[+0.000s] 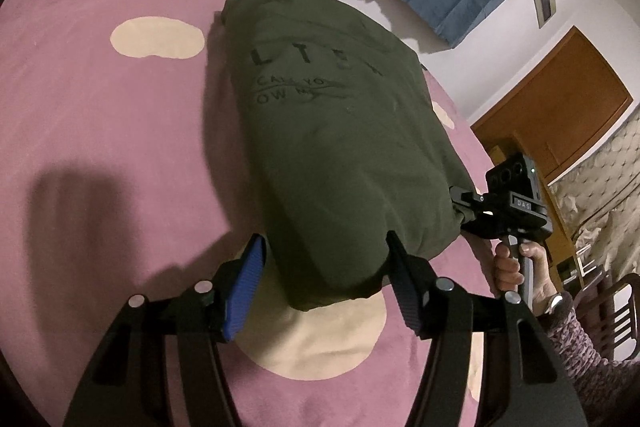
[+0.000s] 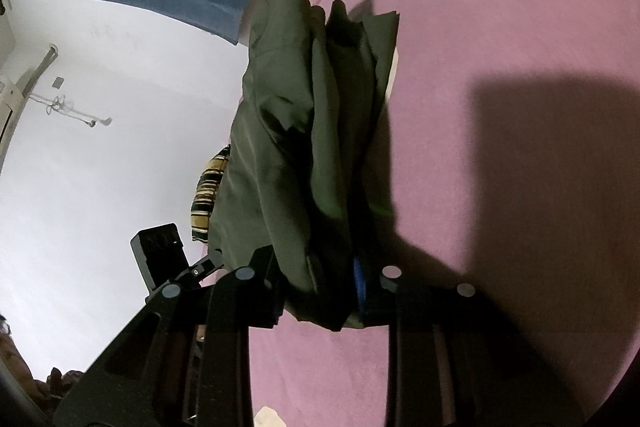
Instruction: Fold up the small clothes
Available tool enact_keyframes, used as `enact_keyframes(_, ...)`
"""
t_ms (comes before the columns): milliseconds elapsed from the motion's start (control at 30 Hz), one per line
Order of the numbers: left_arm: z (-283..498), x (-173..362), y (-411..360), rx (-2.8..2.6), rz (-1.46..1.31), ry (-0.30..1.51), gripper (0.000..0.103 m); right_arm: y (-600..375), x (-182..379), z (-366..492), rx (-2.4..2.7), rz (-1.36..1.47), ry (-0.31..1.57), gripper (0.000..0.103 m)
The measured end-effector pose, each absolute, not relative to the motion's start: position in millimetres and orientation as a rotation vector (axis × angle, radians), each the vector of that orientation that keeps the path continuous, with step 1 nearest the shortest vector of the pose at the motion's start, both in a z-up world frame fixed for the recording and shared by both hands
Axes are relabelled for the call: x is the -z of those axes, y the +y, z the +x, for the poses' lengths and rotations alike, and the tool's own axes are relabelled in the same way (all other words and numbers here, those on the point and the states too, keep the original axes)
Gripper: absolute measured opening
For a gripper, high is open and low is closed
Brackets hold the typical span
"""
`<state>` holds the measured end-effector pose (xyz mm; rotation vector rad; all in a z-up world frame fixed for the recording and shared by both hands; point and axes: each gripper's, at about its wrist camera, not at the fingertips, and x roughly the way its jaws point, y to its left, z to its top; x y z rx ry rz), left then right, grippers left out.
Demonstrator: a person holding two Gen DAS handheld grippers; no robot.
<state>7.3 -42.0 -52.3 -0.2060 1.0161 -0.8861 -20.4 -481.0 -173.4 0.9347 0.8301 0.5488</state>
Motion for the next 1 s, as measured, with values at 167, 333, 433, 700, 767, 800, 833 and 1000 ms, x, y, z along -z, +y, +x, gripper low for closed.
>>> enact_keyframes(167, 9, 54, -43, 0.886, -0.216, 1.023, 0.063, -482, 175, -21, -0.547, 0.953, 0.822, 0.025)
enact_keyframes(333, 10, 53, -45, 0.865, -0.211, 1.022, 0.068, -485, 175, -26, -0.542, 0.969, 0.809, 0.026)
enact_keyframes(433, 10, 55, -46, 0.860, -0.210, 1.021, 0.070, -489, 176, -29, -0.539, 0.989, 0.801, 0.026)
enact_keyframes(700, 12, 57, -46, 0.844, -0.203, 1.011, 0.076, -497, 177, -45, -0.532, 1.045, 0.765, 0.033)
enact_keyframes(767, 12, 57, -47, 0.835, -0.198, 1.007, 0.078, -500, 176, -48, -0.527, 1.051, 0.756, 0.035)
enact_keyframes(800, 12, 57, -47, 0.829, -0.194, 1.004, 0.078, -500, 176, -50, -0.523, 1.054, 0.753, 0.036)
enact_keyframes(833, 11, 56, -48, 0.821, -0.186, 0.999, 0.079, -501, 175, -53, -0.518, 1.057, 0.748, 0.036)
enact_keyframes(1000, 6, 51, -51, 0.776, -0.139, 0.965, 0.082, -503, 175, -63, -0.505, 1.074, 0.726, 0.045)
